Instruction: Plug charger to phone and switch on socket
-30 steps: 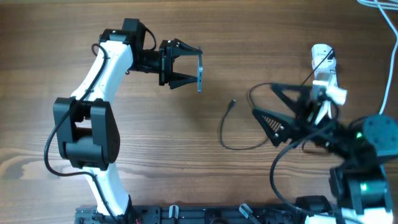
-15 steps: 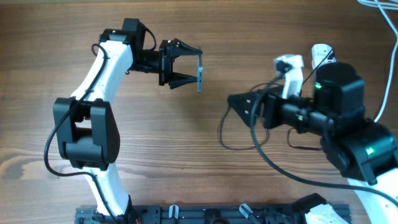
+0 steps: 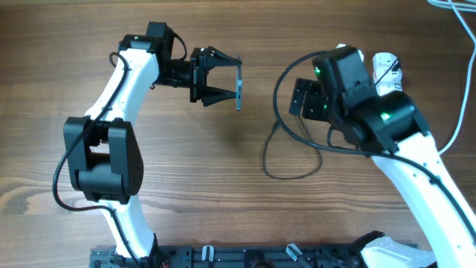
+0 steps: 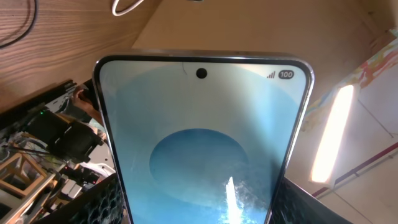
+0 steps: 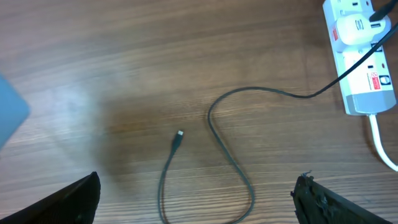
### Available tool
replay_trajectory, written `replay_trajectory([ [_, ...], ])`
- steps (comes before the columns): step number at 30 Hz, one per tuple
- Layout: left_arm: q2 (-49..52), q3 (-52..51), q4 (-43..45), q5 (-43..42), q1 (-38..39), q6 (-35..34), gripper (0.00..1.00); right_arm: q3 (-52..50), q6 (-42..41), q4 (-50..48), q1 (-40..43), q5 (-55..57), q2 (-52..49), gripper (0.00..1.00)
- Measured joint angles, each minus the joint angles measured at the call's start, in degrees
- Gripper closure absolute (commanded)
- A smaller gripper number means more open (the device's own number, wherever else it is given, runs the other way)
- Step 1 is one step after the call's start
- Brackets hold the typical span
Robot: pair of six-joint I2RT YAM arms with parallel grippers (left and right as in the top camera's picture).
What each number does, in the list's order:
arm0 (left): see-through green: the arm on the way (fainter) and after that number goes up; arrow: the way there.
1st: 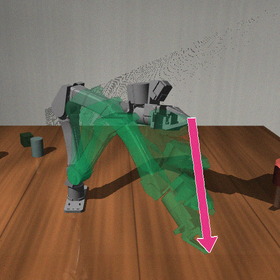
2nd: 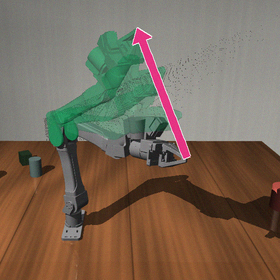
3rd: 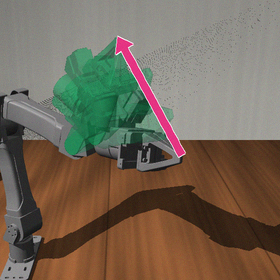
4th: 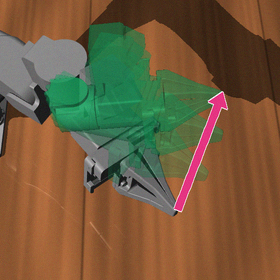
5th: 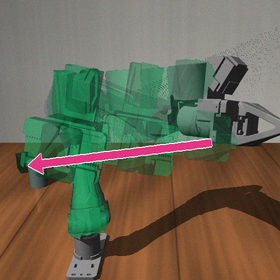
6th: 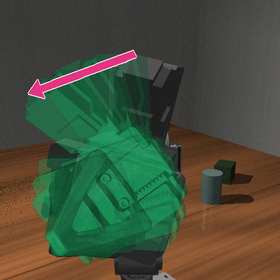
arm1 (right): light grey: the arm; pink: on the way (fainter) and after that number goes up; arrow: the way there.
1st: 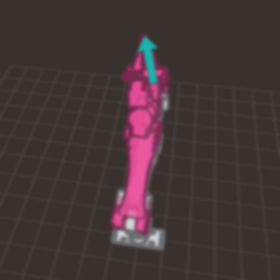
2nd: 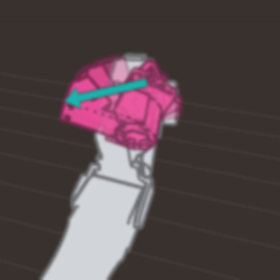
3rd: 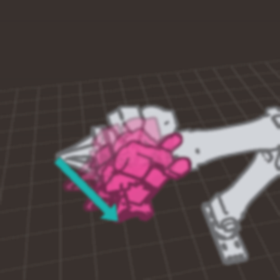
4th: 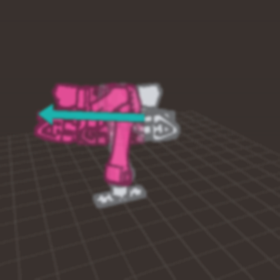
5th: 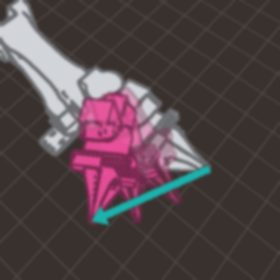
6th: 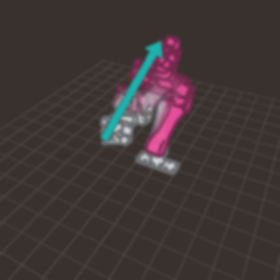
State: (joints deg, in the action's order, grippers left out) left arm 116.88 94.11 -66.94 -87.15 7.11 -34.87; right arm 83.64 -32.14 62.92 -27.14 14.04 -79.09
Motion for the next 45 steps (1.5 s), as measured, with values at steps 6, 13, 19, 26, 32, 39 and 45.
replay_trajectory([
  [6, 0.0, 0.0, -0.1, 0.0, 0.0, 0.0, 0.30, 0.0, -0.2, -0.2, 0.0, 0.9, -2.4, 0.00],
  [13, 0.0, 0.0, -0.1, 0.0, 0.0, 0.0, 0.30, 0.0, -0.2, -0.4, 0.0, 1.0, -2.4, 0.00],
  [19, 0.0, 0.0, -0.2, 0.0, 0.0, 0.0, 0.30, 0.0, -0.1, -0.3, 0.0, 0.5, -2.4, 0.01],
  [26, 0.0, 0.0, -0.6, 0.0, 0.0, 0.0, 0.30, 0.0, 5.8, -1.7, 0.0, -8.3, -2.4, 0.25],
  [32, 0.0, 0.0, -0.6, 0.0, 0.0, 0.0, 0.30, 1.4, 8.6, -2.1, 0.0, -15.0, -1.5, 0.24],
  [39, 0.0, 0.0, -0.6, 0.0, 0.0, -0.2, 0.30, 3.8, 9.8, -6.8, -1.9, -27.6, 6.4, 0.13],
  [45, 0.0, 0.0, -0.6, 0.2, 0.0, -1.1, 0.31, 3.9, 4.5, -10.3, -11.5, -23.2, 5.0, 0.06],
])
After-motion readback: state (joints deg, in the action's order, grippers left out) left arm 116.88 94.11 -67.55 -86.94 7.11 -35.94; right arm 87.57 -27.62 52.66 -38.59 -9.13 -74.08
